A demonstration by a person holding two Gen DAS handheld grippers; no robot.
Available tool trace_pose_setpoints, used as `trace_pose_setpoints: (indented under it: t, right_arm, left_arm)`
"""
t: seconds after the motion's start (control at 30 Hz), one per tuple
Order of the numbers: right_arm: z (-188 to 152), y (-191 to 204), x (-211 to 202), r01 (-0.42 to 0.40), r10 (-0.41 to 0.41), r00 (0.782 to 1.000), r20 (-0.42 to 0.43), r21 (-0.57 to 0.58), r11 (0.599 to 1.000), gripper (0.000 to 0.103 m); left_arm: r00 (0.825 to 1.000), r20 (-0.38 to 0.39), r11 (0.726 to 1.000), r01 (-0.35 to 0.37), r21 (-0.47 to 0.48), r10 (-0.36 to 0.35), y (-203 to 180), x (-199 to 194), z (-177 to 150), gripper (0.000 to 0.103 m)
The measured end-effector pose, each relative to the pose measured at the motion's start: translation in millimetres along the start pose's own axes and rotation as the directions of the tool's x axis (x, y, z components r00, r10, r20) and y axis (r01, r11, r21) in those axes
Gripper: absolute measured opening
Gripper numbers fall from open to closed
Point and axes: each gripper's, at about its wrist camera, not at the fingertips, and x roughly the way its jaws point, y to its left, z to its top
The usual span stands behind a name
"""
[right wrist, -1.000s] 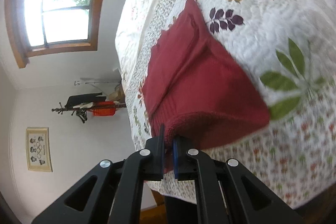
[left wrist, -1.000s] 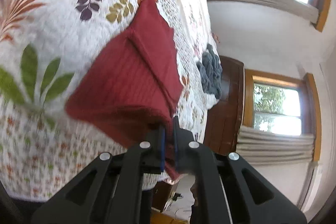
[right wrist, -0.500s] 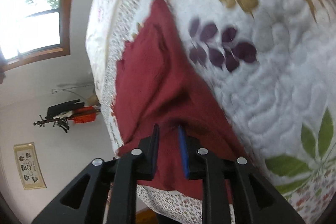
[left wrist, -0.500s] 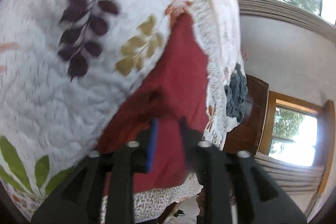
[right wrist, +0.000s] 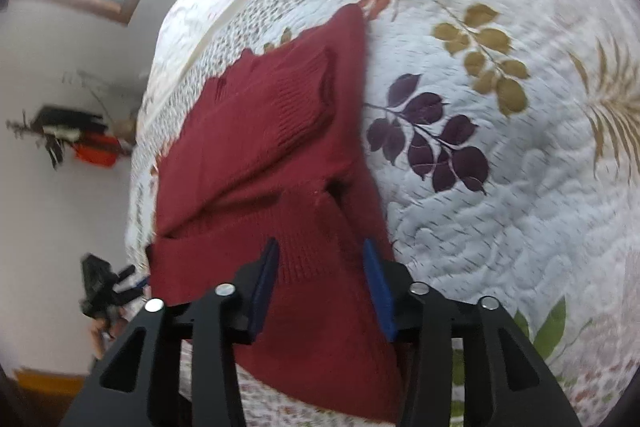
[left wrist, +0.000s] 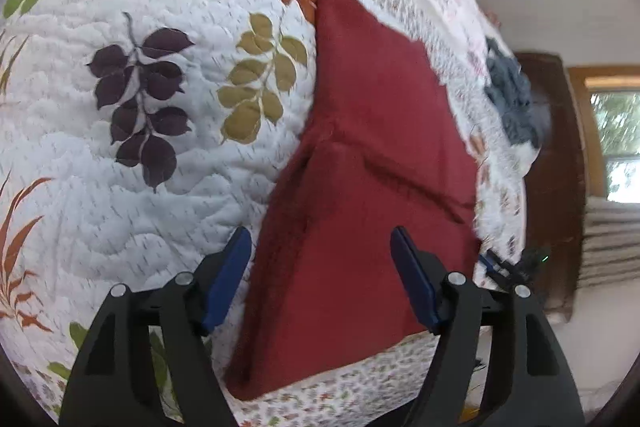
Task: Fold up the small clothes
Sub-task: 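Lay the lifted hem over the sweater body with both grippers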
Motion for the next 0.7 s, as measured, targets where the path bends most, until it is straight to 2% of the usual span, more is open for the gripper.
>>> trace_pose_setpoints:
  t: [0.13, 0.17, 0.2, 0.23, 0.27, 0.3, 0.33, 0.4, 0.43, 0.6, 0.7]
  right_arm:
    - [-5, 15, 9, 0.087, -0.087, 0.996, 0.0, -0.102, 0.991, 0.047]
    - [-4, 17, 10, 0.096, -0.097, 0.995, 0.001, -0.118, 0.988, 0.047]
    - [-5, 20, 12, 0.111, -0.112, 0.994, 0.002, -0.14, 0.984, 0.047]
    - [-8, 22, 14, 0.131, -0.132, 0.991, 0.002, -0.169, 0.977, 0.047]
    - [-9, 23, 16, 0.144, -0.145, 0.989, 0.007, -0.189, 0.971, 0.045]
    - [-11, 27, 17, 0.159, -0.159, 0.987, 0.016, -0.207, 0.965, 0.037]
    - [-14, 30, 17, 0.18, -0.178, 0.984, 0.033, -0.236, 0.955, 0.033]
    - [-19, 32, 15, 0.19, -0.182, 0.982, 0.056, -0.271, 0.944, 0.014]
    - [-19, 32, 14, 0.198, -0.186, 0.98, 0.068, -0.285, 0.938, 0.011]
    - [-30, 43, 10, 0.24, -0.213, 0.97, 0.115, -0.357, 0.903, 0.007]
    - [-38, 48, 3, 0.263, -0.221, 0.964, 0.149, -0.38, 0.887, 0.007]
  left_arm:
    - [0.997, -0.004, 0.995, -0.079, 0.064, 0.08, -9, 8, 5, 0.07]
    - [0.995, 0.004, 0.991, -0.102, 0.092, 0.102, -13, 7, 4, 0.063]
    - [0.992, 0.002, 0.985, -0.124, 0.12, 0.124, -18, 8, 3, 0.05]
    - [0.99, -0.003, 0.981, -0.137, 0.141, 0.139, -21, 9, 2, 0.04]
    - [0.985, -0.001, 0.97, -0.172, 0.17, 0.175, -25, 11, 1, 0.021]
    - [0.978, 0.009, 0.959, -0.207, 0.196, 0.21, -28, 11, -1, 0.012]
    - [0.973, 0.022, 0.949, -0.23, 0.217, 0.231, -30, 11, -2, 0.012]
    - [0.97, 0.063, 0.938, -0.245, 0.245, 0.237, -33, 6, -6, 0.007]
    - [0.968, 0.075, 0.934, -0.252, 0.254, 0.24, -37, 6, -7, 0.007]
    - [0.961, 0.144, 0.913, -0.27, 0.306, 0.236, -45, -2, -17, 0.005]
    - [0.961, 0.189, 0.915, -0.253, 0.314, 0.201, -52, -12, -26, 0.005]
